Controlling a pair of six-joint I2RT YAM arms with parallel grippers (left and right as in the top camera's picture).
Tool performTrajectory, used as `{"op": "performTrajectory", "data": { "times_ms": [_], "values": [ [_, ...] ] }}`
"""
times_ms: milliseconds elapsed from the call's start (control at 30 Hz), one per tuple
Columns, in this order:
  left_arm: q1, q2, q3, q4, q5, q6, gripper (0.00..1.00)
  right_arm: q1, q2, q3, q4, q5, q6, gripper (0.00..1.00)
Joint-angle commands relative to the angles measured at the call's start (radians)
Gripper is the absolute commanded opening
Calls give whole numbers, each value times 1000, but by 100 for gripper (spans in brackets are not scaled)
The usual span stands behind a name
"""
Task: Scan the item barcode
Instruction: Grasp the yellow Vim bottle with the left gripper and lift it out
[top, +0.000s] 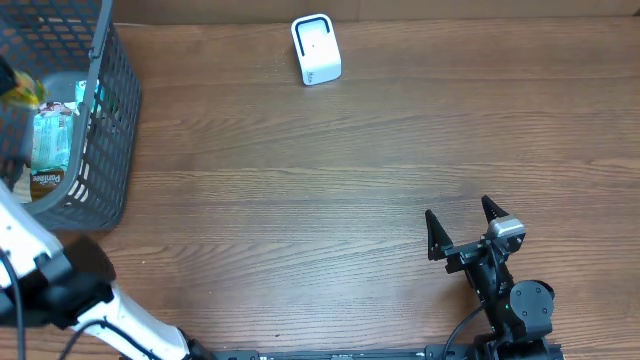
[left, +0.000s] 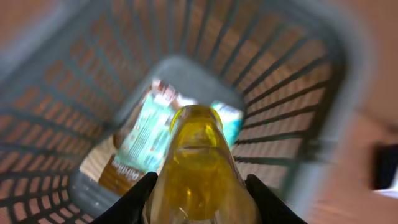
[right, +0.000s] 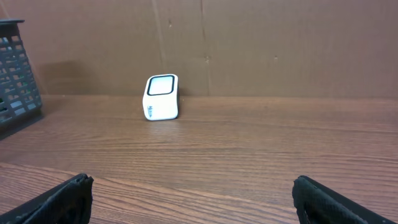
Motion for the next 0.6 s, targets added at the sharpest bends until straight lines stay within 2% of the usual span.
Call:
{"op": "performTrajectory", "data": {
  "times_ms": [0, 200, 267, 567],
  "values": [
    [-38, -145, 54, 2, 108, -67, 20, 0, -2, -5, 5, 8, 3, 100],
    [-153, -240, 54, -25, 119, -85, 17, 0, -2, -5, 5, 8, 3, 100],
    [-279, -256, 54, -76, 111, -84, 17, 0, -2, -5, 5, 8, 2, 100],
    [-554, -225, 49, -171, -18, -168, 19, 0, -2, -5, 5, 8, 2, 100]
  ]
}}
